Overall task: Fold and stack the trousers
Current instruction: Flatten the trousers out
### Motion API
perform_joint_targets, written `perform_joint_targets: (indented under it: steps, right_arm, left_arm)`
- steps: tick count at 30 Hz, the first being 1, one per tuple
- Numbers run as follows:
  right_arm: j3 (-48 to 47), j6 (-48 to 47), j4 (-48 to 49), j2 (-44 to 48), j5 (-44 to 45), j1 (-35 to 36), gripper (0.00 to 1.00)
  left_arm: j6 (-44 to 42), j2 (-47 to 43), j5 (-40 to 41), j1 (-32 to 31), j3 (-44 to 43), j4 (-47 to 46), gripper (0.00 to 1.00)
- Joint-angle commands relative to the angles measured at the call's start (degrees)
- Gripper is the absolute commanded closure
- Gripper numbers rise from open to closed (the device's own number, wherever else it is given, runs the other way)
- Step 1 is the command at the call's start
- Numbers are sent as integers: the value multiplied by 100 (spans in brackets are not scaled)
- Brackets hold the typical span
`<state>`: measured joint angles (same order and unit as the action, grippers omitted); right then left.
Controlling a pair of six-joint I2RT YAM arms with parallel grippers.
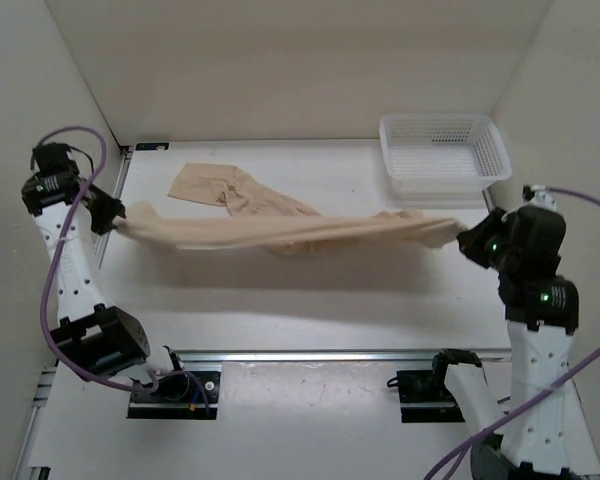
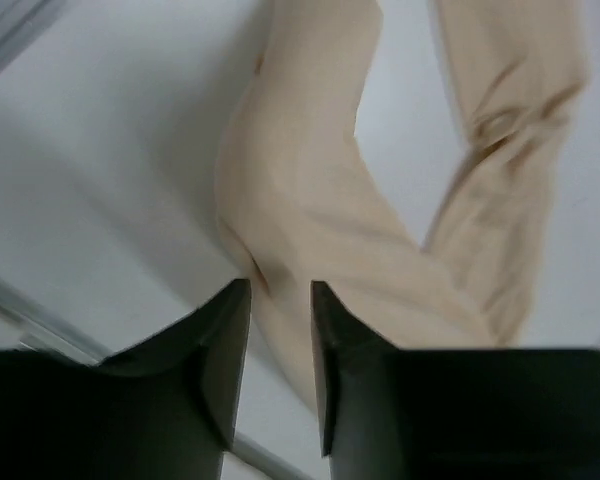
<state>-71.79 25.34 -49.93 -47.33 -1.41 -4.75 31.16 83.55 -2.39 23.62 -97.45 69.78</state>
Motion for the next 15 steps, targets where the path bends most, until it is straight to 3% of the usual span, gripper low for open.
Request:
perform_joint_targets:
  steps: [1,2,3,4,7,9,11,13,15]
  right_arm:
    - [969,434,-804,811,166,1,81]
    - [1139,567,-999,1240,524,1,70]
    - [1254,655,-1175,1418,693,1,59]
    - [1325,717,-1394,1550,825,1,36]
    - [1151,770,-1292,1639,1019,1,14]
    - [1001,648,-1064,1158,802,1,14]
    - [947,473,-696,554,459,1,16]
    - [947,410,-396,130,-209,1,21]
    - [1079,349,69,-503,-674,1,37]
  left_arm:
    - [-93,-880,459,11,1234,-183,55]
    - [-92,-1084,294,11,1742,-288,14]
    - [-92,-1339,292,11,1869,-289,0]
    - [-92,-1341,214,11,1870,-342,0]
    - [-145,-1166,213,11,1564,-255,0]
    - [-215,-999,3,-242,1204,-350,3]
    - [-268,-753,-94,-462,1053,-543,21]
    - [-487,-316,-366,-831,816,-781,21]
    - [-636,212,-315,-1243,213,-721,17]
